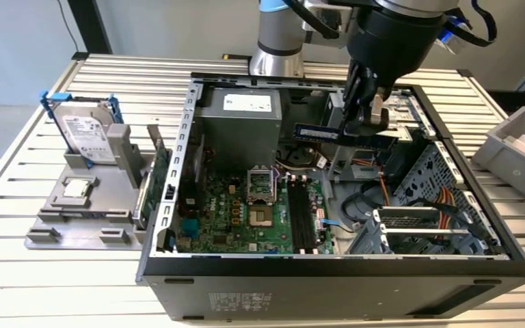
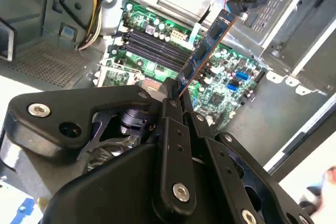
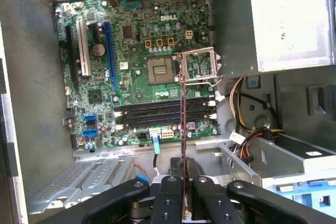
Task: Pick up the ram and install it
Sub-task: 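Insert the ram into the slot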
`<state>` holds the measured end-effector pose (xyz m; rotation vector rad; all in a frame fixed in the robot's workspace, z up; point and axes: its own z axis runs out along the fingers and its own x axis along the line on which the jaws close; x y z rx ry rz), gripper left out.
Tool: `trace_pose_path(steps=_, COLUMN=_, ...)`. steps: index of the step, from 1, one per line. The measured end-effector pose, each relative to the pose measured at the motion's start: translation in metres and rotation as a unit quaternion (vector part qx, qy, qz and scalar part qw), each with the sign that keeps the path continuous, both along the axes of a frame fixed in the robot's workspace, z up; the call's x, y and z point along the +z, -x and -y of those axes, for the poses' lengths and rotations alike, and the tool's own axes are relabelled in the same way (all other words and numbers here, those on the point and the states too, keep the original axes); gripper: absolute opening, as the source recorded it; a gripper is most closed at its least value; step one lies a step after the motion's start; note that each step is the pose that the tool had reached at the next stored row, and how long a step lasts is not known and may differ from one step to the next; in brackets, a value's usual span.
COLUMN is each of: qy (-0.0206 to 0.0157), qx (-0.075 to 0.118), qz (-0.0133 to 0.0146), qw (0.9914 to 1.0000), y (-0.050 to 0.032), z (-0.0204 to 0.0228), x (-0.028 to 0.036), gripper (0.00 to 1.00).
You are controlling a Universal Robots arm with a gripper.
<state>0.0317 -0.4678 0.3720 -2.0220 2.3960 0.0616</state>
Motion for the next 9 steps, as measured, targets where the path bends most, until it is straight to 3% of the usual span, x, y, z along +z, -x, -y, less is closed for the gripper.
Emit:
trace_pose_path(steps=3, qy=-0.0001, qx=-0.025, qz=-0.0001, qw=0.99968, y=0.0000, z=0.0000, x=-0.0002, gripper=0.00)
trace_pose_path(steps=9, qy=0.0001, qx=-0.069, qz=-0.0008, qw=0.99761, y=0.0000, z=0.0000, x=-0.0001, gripper=0.00)
